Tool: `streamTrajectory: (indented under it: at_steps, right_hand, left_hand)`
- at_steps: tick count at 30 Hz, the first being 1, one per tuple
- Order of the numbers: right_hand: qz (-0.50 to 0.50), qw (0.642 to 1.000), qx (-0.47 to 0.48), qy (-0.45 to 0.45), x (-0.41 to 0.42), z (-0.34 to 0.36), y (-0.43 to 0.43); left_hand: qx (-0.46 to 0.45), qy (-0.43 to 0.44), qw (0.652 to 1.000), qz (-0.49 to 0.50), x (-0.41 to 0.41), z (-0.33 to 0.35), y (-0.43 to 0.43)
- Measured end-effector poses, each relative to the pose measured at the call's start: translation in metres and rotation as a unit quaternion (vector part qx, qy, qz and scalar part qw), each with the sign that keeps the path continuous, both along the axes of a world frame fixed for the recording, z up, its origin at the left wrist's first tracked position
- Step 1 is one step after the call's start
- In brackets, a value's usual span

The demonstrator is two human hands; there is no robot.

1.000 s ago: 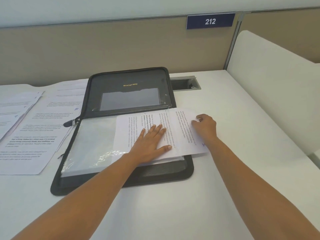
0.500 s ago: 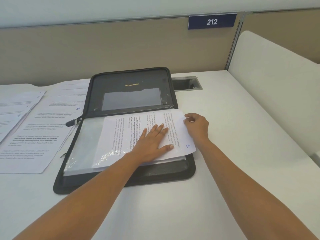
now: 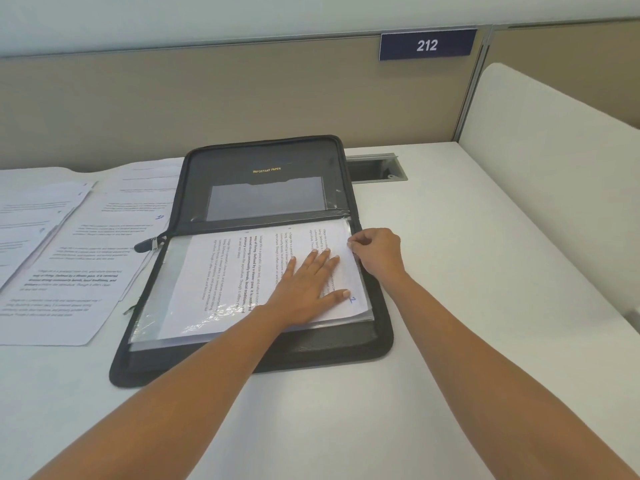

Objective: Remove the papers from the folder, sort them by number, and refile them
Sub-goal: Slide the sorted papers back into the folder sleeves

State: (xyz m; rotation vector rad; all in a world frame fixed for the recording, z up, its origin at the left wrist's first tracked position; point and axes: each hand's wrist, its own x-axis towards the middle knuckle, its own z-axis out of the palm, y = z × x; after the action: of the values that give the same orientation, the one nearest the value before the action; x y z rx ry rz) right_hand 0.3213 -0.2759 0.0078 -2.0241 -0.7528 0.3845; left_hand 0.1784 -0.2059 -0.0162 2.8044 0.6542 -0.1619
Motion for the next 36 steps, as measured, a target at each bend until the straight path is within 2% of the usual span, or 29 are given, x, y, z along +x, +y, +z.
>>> streamTrajectory:
  at_steps: [7,12,14,17,19,25,36]
  right_hand:
    - [0.064,0.997,-0.024,0.028,-0.008,0.003,0.006]
    - [0.069,0.992,-0.031,0.105,-0.006,0.004,0.009]
    - [0.059,0.988,-0.040,0.136,-0.005,0.005,0.008]
    - [0.047,0.985,-0.057,0.156,-0.009,0.006,0.006]
    - [0.037,0.981,-0.051,0.186,-0.009,0.005,0.003]
    - [0.027,0.964,-0.029,0.263,-0.012,0.004,0.000]
    - [0.037,0.962,0.005,0.269,-0.020,-0.004,-0.002]
  left_hand:
    - [0.004,-0.005,1.000,0.001,0.001,-0.001,0.000]
    - [-0.010,-0.029,1.000,0.007,0.001,-0.004,0.001]
    - [-0.050,-0.080,0.995,0.015,-0.001,-0.003,0.000]
    - [-0.117,-0.205,0.970,0.065,-0.005,0.002,0.003]
    - [-0.111,-0.241,0.959,0.100,-0.010,0.003,0.009]
    - [-0.054,-0.179,0.972,0.145,-0.028,-0.003,0.024]
    - [-0.069,-0.166,0.973,0.145,-0.036,-0.001,0.017]
